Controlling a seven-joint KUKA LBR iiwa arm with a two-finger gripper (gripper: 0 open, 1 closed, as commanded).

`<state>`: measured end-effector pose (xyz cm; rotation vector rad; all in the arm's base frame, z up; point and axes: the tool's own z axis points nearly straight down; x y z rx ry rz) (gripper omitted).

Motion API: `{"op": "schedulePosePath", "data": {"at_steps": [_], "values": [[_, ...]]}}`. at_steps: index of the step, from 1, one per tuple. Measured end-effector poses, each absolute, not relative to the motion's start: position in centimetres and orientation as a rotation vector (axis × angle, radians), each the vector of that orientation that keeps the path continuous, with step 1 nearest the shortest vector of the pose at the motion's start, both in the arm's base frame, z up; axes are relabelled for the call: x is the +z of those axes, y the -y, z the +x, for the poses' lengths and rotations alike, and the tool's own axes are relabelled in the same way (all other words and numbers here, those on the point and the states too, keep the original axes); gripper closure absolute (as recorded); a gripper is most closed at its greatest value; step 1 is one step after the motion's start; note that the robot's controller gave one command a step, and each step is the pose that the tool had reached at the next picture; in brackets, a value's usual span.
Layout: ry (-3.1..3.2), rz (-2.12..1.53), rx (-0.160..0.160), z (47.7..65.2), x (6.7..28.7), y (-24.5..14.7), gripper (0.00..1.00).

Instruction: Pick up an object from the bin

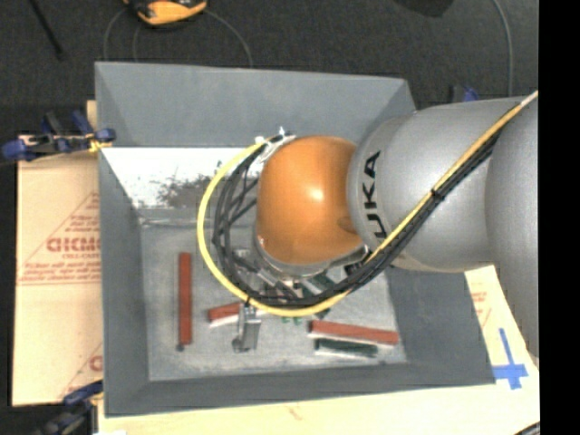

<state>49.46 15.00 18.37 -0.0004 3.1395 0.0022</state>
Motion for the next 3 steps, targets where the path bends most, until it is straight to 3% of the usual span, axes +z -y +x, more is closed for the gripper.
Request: {"op": "schedulePosePath", "data": {"at_steps": [1,2,3], "values": [[-3.132,0.01,0.006,51.0,13.5,-15.4,0.0],[-3.133,-0.151,0.002,53.4,8.0,-11.1,0.0],[-3.104,-0.446,0.001,52.7,7.1,-13.5,1.0]]}}
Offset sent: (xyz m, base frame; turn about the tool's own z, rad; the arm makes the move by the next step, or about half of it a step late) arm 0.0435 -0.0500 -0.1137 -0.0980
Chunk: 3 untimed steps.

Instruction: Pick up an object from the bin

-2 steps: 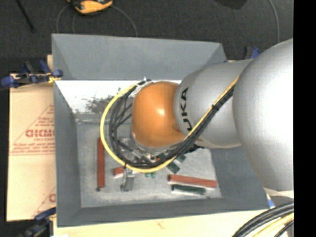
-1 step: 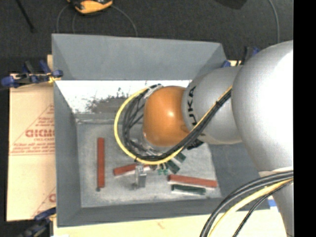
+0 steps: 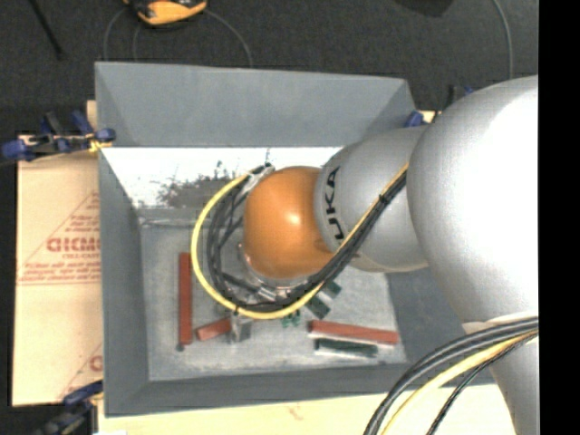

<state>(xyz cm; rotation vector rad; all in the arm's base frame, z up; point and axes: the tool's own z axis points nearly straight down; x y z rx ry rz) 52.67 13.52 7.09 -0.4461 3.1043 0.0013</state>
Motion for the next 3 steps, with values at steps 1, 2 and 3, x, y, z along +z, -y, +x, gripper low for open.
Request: {"op": "schedulePosePath", "data": {"at_steps": [1,2,3], "values": [[-3.106,-0.44,0.003,52.66,7.06,-13.46,0.0],[-3.106,-0.437,0.004,52.69,7.09,-13.48,1.0],[-3.106,-0.437,0.004,52.7,7.09,-13.48,1.0]]}}
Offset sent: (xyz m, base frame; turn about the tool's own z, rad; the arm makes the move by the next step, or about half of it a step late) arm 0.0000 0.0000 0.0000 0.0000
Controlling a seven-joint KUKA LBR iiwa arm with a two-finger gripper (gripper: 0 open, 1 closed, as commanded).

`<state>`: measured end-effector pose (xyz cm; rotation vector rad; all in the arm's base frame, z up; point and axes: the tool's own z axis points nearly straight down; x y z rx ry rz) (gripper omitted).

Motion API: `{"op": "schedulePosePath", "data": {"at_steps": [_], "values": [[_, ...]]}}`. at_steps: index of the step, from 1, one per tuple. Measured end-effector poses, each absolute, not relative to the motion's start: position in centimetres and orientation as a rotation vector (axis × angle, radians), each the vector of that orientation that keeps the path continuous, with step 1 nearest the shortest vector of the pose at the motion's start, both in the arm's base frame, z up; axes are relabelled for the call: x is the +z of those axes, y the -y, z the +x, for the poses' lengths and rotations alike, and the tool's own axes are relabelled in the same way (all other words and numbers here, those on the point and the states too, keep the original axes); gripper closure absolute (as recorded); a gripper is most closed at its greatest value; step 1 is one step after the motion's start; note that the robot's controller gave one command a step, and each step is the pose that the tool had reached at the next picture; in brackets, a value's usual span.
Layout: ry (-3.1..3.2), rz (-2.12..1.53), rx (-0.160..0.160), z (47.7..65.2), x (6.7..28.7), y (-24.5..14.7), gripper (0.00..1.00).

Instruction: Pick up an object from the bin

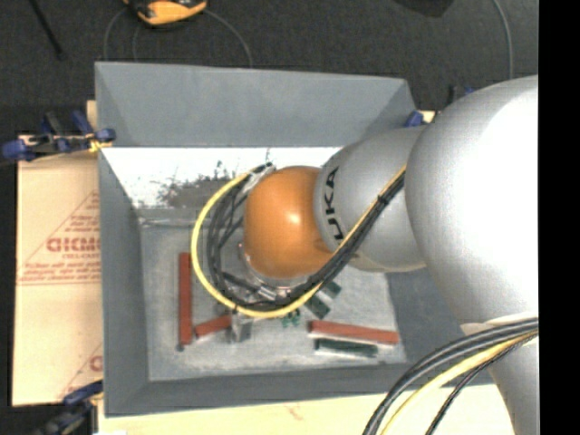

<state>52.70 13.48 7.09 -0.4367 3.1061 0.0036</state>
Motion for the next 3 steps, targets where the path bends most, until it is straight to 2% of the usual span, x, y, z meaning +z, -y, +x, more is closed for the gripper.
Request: {"op": "schedulePosePath", "data": {"at_steps": [2,3], "values": [[-3.106,-0.451,0.0,48.1,7.1,-10.3,1.0],[-3.101,-0.4,0.0,54.1,26.4,-10.7,1.0]]}}
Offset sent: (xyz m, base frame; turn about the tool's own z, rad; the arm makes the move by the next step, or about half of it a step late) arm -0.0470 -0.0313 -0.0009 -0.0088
